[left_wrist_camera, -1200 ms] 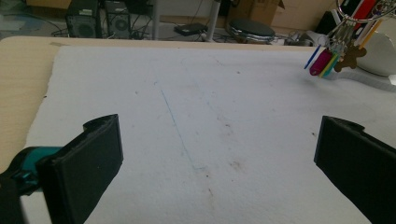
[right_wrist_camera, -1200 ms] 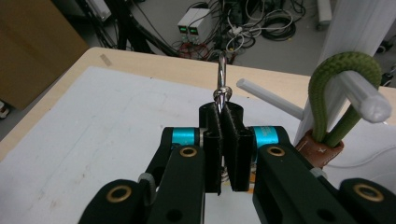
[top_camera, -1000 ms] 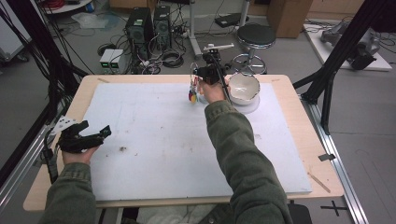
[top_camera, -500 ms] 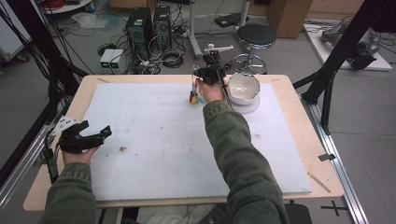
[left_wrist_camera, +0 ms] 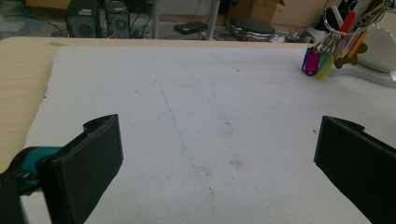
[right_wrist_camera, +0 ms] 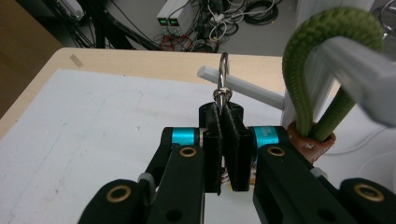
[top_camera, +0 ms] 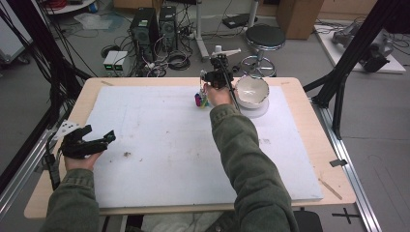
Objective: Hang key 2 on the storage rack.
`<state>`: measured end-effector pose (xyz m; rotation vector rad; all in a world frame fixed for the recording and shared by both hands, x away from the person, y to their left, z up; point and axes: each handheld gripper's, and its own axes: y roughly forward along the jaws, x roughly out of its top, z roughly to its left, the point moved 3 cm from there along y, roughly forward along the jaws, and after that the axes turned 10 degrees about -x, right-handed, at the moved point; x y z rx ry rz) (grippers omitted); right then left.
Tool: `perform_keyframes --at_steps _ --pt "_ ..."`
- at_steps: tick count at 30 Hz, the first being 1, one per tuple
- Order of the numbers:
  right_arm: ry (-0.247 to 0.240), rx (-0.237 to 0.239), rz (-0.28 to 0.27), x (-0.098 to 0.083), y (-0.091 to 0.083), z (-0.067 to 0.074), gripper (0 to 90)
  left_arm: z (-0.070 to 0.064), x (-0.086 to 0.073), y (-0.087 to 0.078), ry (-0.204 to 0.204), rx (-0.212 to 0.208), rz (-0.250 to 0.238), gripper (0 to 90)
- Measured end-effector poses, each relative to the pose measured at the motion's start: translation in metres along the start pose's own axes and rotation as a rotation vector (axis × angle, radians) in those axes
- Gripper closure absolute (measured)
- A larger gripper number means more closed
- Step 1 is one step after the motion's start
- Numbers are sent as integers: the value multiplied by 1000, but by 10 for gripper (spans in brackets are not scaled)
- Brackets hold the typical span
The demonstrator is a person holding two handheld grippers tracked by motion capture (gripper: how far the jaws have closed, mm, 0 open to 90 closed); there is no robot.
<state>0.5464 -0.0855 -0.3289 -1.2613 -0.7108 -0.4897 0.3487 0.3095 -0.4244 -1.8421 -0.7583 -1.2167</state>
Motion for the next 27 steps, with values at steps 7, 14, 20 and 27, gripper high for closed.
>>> perform_keyframes --at_steps 7,14,20,27 --pt "11 -1 17 0 -7 -3 701 0 0 0 2 1 -3 17" --pt "-32 21 43 -2 -16 -1 341 -1 0 0 2 2 -5 17" --pt "-127 27 105 -9 -20 6 42 -1 0 -1 6 3 1 17" --pt "-203 44 113 -10 -33 10 8 -1 0 -1 7 2 1 17"
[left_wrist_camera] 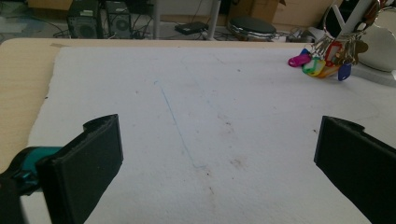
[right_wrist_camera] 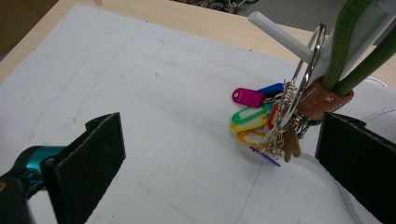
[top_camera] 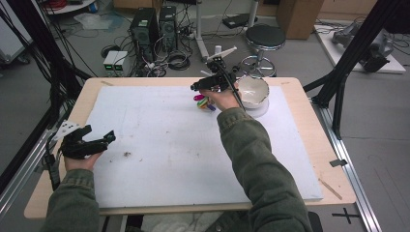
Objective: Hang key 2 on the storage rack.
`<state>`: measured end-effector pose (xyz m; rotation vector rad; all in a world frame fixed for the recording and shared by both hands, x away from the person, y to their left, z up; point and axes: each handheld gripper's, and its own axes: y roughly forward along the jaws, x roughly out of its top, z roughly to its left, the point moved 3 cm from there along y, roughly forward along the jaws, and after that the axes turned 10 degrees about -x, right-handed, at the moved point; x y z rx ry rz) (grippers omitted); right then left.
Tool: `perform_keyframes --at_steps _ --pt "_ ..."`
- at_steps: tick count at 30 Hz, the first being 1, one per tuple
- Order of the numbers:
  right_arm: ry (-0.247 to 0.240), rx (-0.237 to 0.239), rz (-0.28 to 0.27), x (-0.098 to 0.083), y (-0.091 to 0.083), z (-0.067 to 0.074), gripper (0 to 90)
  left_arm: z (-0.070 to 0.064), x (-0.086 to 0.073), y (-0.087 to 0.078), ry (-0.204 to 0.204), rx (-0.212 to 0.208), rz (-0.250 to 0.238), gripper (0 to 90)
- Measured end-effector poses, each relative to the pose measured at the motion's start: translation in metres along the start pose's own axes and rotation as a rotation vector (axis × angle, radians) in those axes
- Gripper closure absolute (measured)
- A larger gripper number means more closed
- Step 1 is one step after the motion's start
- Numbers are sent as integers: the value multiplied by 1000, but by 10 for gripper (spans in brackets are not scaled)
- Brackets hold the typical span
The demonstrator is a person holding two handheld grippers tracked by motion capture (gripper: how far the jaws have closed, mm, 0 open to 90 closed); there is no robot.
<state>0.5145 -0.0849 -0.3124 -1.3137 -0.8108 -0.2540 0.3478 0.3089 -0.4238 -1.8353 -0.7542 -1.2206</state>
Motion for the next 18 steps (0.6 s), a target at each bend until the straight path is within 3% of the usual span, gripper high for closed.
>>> perform_keyframes --at_steps 6,18 --pt "-31 -19 2 -4 -14 -9 8 0 0 0 -1 0 -2 17" --pt "-2 -33 -15 -31 -33 -44 8 -1 0 1 -4 0 -4 17"
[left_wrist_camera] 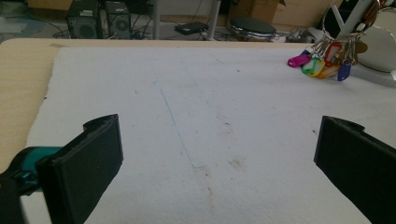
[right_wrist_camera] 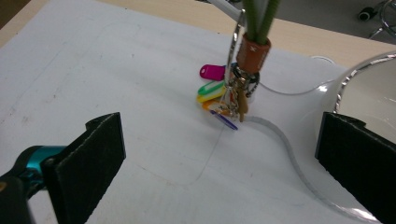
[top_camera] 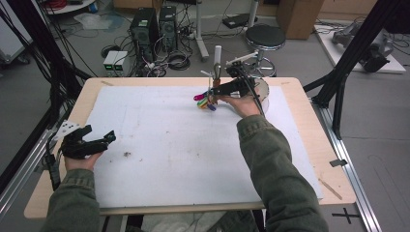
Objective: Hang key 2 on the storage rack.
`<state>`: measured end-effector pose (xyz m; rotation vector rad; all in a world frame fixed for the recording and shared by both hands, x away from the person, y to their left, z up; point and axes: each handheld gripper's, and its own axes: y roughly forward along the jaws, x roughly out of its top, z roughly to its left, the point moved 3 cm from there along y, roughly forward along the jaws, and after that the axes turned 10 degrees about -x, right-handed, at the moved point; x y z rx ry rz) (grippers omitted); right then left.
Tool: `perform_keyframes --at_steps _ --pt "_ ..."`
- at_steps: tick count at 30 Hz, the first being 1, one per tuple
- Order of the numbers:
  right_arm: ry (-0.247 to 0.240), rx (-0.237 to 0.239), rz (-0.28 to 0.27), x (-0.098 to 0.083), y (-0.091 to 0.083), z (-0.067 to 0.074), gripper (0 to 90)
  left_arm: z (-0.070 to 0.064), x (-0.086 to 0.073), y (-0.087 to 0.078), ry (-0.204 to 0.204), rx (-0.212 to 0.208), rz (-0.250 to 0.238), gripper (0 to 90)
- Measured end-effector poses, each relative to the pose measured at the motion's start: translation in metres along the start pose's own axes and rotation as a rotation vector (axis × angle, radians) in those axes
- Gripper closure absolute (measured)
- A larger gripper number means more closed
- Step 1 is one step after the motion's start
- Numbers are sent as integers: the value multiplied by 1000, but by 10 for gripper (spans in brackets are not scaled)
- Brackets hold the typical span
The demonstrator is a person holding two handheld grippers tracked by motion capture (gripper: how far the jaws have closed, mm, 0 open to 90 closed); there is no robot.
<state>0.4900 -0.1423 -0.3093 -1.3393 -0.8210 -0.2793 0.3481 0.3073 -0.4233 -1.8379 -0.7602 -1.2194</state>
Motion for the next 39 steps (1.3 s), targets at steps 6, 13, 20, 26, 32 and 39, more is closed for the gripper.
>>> perform_keyframes --at_steps 6,13,20,26,32,39 --pt "6 -2 0 -15 -7 -16 8 0 0 -1 0 1 1 17" --pt "34 12 -19 -30 -16 -32 9 1 0 -4 -9 10 -4 17" --pt "50 13 -32 -44 -21 -46 9 1 -1 -4 -13 6 12 17" --pt "46 21 -31 -56 -22 -50 8 1 -1 -4 -12 8 13 17" --pt "45 34 -40 -67 -21 -50 8 0 -1 -4 -10 3 19 17" --pt "46 42 -44 -83 -15 -52 8 -1 -2 -4 -10 -3 35 17"
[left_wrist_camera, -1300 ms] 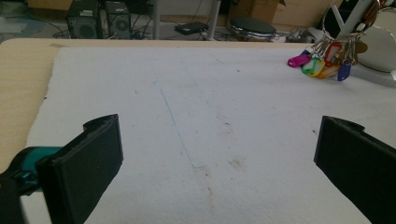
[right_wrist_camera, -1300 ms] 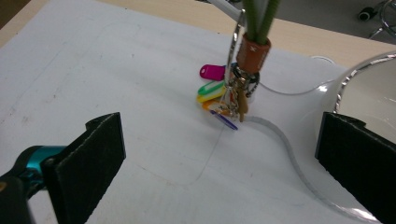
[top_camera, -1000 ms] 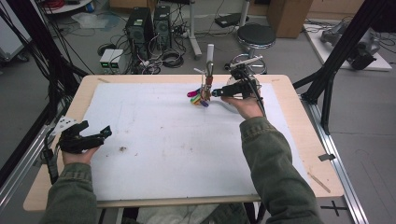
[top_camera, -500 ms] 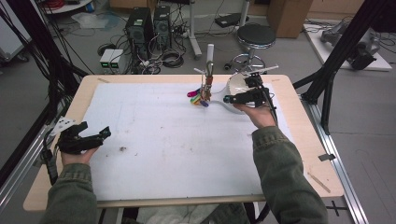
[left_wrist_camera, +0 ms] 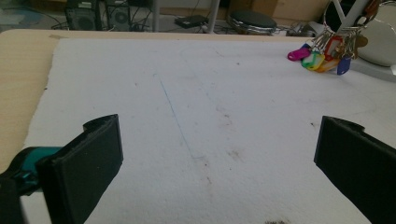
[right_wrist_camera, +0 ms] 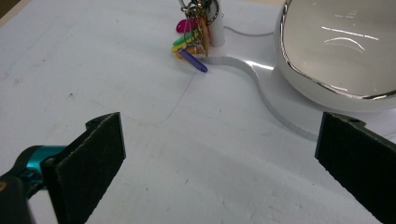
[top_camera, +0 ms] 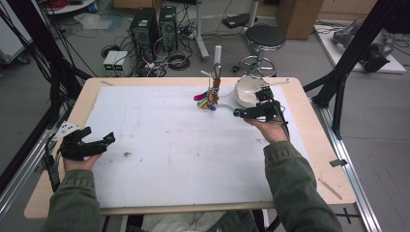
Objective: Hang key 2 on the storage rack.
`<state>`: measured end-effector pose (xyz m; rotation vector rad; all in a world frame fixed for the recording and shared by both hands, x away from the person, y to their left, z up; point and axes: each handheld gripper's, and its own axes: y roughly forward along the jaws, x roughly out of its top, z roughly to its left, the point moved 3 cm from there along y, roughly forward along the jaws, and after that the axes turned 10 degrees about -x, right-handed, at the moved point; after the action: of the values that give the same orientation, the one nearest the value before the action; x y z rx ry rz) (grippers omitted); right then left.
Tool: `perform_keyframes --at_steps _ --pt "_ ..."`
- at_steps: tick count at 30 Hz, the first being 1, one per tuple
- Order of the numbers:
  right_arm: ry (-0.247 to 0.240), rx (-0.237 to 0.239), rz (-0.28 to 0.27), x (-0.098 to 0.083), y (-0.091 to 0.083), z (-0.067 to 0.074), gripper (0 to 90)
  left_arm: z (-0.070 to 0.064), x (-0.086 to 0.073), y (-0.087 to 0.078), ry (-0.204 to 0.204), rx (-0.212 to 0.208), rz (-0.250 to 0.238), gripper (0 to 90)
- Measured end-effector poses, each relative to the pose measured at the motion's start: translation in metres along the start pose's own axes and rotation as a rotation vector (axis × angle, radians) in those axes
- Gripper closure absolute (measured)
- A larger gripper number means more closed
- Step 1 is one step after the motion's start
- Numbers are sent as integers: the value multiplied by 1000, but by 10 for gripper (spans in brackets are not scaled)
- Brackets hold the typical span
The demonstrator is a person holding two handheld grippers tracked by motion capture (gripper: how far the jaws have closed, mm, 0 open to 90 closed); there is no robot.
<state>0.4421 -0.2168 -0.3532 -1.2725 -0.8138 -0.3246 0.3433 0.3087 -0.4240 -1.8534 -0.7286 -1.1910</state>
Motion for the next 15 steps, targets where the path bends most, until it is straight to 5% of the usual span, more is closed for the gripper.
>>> perform_keyframes --at_steps 15 --pt "-6 8 -37 -26 -7 -5 8 -3 -3 1 18 -7 36 17"
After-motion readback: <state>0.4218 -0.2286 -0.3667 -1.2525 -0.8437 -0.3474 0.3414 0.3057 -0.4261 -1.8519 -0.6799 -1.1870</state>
